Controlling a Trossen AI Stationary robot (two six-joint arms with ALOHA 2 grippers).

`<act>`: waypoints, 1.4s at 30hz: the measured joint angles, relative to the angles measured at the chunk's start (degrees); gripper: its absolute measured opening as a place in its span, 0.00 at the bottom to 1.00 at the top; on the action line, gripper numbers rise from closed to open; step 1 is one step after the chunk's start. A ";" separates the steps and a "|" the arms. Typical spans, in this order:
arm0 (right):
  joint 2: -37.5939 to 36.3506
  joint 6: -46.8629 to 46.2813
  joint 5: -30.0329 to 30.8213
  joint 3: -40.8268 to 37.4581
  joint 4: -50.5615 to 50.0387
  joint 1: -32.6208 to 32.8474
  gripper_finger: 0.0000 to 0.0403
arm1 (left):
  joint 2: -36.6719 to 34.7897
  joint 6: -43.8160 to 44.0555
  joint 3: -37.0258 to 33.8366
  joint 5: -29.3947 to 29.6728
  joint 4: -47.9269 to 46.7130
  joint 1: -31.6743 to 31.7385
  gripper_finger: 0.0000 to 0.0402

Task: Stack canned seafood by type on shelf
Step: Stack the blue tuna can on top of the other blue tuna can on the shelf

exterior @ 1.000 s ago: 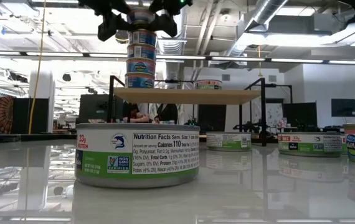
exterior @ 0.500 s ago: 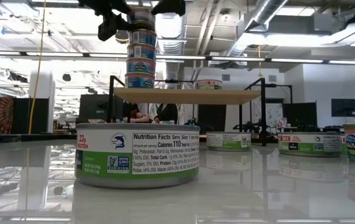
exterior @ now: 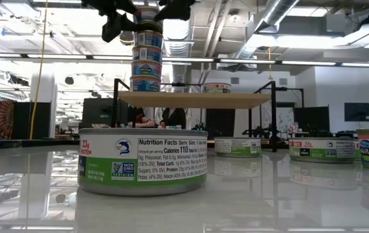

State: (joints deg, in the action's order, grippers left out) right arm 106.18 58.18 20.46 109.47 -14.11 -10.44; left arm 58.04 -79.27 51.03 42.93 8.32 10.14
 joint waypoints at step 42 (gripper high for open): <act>0.04 -12.93 -10.85 0.00 3.82 -0.27 0.94 | 0.07 2.39 4.31 0.32 -7.80 -2.44 0.68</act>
State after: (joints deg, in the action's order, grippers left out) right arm 106.21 45.25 9.62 109.47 -10.28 -10.71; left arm 58.11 -76.88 55.33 43.24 0.51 7.70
